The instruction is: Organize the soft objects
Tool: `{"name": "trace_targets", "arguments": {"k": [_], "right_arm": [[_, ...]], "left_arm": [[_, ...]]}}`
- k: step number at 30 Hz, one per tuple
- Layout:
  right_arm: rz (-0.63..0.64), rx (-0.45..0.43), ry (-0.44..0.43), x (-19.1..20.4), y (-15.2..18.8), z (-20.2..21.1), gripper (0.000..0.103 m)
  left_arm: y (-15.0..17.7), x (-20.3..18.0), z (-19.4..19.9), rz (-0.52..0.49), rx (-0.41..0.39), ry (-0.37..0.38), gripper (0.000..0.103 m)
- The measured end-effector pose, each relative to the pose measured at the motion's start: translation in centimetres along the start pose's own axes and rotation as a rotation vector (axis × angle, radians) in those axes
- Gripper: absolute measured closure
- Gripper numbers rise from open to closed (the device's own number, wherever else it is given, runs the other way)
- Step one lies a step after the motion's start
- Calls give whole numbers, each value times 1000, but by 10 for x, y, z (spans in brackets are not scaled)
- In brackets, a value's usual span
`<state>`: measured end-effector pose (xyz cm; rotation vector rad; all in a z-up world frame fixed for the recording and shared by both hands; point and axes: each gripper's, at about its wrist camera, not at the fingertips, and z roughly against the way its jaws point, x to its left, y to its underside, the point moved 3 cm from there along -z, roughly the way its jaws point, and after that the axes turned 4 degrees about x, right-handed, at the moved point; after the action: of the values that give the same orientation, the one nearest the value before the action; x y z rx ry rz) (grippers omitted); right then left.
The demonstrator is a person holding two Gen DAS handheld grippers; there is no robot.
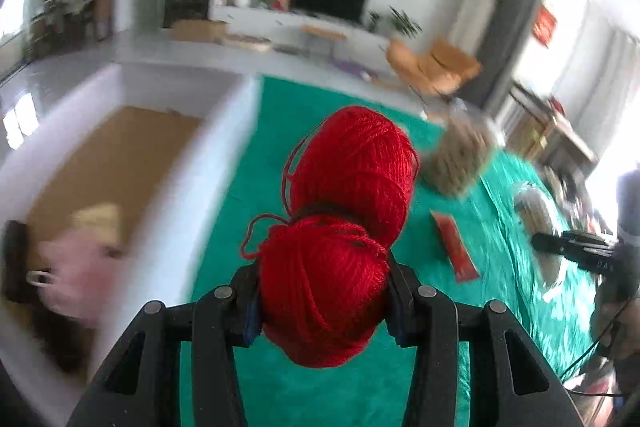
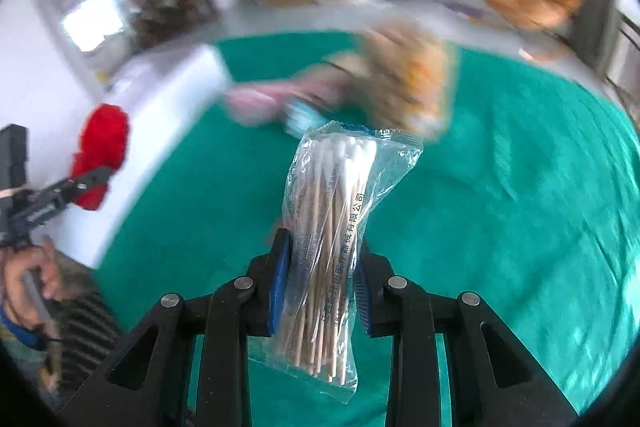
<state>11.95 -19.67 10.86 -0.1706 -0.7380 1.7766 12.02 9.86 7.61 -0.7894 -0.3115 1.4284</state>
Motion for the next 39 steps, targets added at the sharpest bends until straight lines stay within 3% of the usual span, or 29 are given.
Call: {"name": "trace_targets", "arguments": {"k": [4,8,10,11,12,13,14,15,18,20,23,29,32,34,39], "right_arm": [[110,-20,-174,94,-59,-27,72],[197,7,-318,196,-103,-72,72],[230,25,-359,240,-114,-96,71],[242,39,-390,262,-118,-108,69],[247,53,-425,279,-121,-118,64],[249,64,-450,295,-125,-130,59],[240,69,-469,307,-128,-139,39],[225,70,-481,317,-130,-147,32],[212,65,-491,324,-128,-152,32],[226,50,-467,315,-120,-148,32],[260,21,-362,288,-100,-137,32],[245,-53,-88,180,-52,-118,32],[218,-85,78,115,-14,-98,32],[184,-96,187,71,11,-82,32],[79,-75,410,-23,71,-59,32]], "left_arm": [[-24,69,43,61,-60,-165,56],[-28,153,67,163,-63,-360,52],[-26,185,68,205,-47,-433,41],[-24,200,67,223,-29,-456,28],[-22,215,65,246,-7,-476,17],[-19,226,65,263,6,-490,17],[-17,235,65,279,15,-501,17],[-15,241,66,294,18,-508,17],[-4,236,73,295,-9,-511,16],[0,226,73,278,-20,-508,16],[8,205,79,269,-41,-456,16],[13,81,63,210,-104,-190,15],[27,7,41,132,-112,-59,1],[40,-34,15,91,-85,-2,0],[72,-91,-65,14,88,4,0]]}}
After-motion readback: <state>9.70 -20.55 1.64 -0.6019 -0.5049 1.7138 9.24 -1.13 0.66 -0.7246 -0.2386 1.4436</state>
